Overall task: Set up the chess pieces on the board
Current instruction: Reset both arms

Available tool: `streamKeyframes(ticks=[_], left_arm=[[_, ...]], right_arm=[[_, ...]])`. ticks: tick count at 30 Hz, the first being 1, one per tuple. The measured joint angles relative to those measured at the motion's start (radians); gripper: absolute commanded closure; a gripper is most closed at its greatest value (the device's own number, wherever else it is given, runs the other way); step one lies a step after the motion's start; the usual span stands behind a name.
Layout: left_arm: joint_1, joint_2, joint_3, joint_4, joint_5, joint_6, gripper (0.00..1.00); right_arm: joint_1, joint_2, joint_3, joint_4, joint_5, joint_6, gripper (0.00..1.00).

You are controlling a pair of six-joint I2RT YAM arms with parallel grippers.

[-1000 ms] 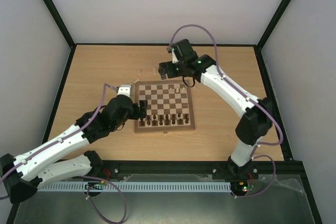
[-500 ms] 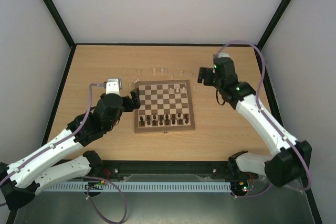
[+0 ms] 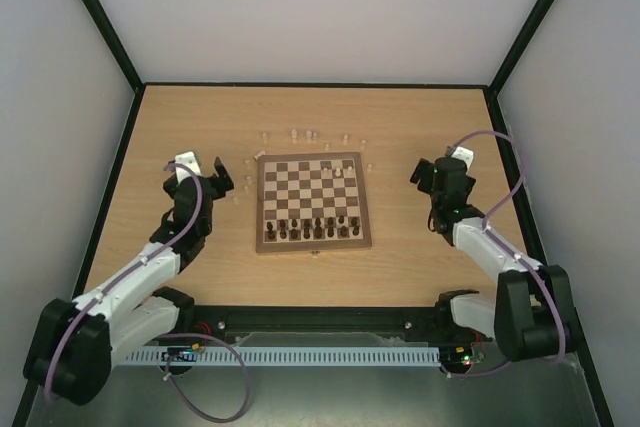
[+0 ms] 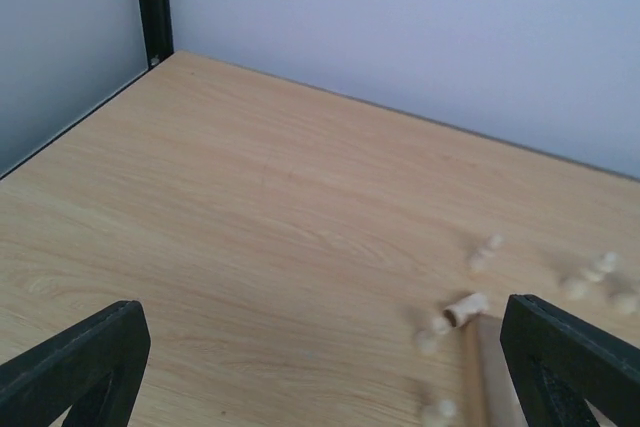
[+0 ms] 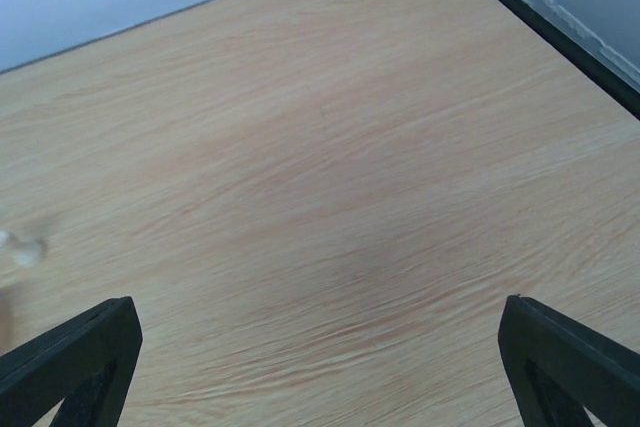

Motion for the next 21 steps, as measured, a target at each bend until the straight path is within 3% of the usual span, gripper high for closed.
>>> streamKeyframes(ticks=[5,11,21], left_arm=[[0.091,0.159,-0.058,0.196,0.046,0.077,0.01],[0.158,0.317,-0.027,0.294,0.058,0.129,0.0],[0.205,0.409,0.016,0.438,0.071,0.234,0.0]], right_arm=[[0.0,0.107,-0.06,0.183,0.074,-0.023,0.01],[-0.013,0.227,-0.091,0.367,0.146,-0.08,0.01],[-0.098,0.259,-0.213,0.592,0.104,-0.09,0.01]])
